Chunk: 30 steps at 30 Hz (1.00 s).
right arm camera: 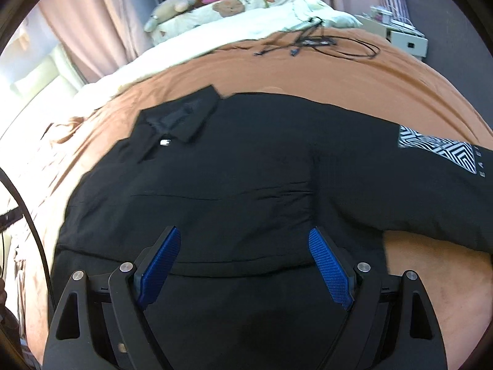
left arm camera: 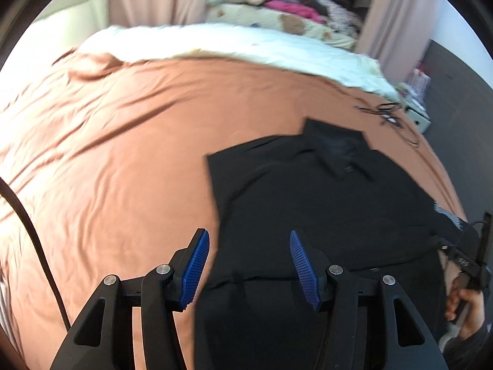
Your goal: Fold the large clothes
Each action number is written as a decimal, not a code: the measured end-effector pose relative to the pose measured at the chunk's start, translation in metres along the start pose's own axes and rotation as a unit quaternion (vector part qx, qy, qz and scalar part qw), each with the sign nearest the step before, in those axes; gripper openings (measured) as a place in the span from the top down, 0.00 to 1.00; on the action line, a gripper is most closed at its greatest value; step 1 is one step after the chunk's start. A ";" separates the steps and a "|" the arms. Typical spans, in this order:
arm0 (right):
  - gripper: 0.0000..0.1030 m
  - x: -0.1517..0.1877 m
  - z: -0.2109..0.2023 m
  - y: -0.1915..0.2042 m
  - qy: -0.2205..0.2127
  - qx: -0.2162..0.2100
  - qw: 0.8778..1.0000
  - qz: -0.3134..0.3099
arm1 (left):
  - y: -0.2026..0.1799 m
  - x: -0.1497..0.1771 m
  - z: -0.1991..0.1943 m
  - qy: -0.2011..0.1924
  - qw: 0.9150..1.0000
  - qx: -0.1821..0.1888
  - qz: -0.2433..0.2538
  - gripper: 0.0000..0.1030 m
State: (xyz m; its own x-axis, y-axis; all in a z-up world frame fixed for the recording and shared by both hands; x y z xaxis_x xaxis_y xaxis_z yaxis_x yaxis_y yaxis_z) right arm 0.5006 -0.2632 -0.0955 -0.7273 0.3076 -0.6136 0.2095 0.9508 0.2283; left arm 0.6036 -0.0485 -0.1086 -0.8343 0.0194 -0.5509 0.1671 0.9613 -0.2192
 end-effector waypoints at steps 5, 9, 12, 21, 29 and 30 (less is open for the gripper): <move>0.27 -0.002 0.012 -0.026 0.014 -0.014 0.999 0.030 | 0.029 0.024 0.034 0.032 0.999 0.002 -0.031 0.45; 0.46 -0.001 0.025 -0.028 0.037 -0.039 0.998 0.034 | 0.035 0.041 0.061 0.057 0.998 0.003 -0.030 0.45; 0.63 -0.002 0.041 -0.023 0.053 -0.057 0.996 0.042 | 0.039 0.047 0.074 0.068 0.997 -0.015 -0.024 0.62; 0.78 -0.020 0.064 -0.024 0.036 -0.062 0.997 0.040 | 0.040 0.052 0.080 0.082 0.996 -0.039 -0.017 0.72; 0.78 -0.016 0.013 -0.035 0.019 -0.051 0.998 0.005 | 0.019 0.042 0.049 0.067 0.997 -0.035 0.012 0.72; 0.77 -0.014 0.004 -0.040 0.017 -0.047 0.999 0.003 | 0.016 0.041 0.047 0.066 0.997 -0.035 0.013 0.72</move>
State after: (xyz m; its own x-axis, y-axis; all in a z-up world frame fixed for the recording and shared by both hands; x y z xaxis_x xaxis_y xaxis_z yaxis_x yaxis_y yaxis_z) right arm 0.5052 -0.3057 -0.0995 -0.7478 0.3111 -0.5866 0.1534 0.9405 0.3032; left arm 0.5966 -0.0458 -0.1727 -0.8926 0.0768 -0.4442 0.1568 0.9767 -0.1462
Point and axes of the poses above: each gripper's, at about its wrist camera, not at the fingertips, and z roughly the way its jaws point, y to its left, x to its underside, the point moved 7 cm from there along z, roughly the way its jaws point, and after that the axes turned 3 degrees about x, right-handed, at the moved point
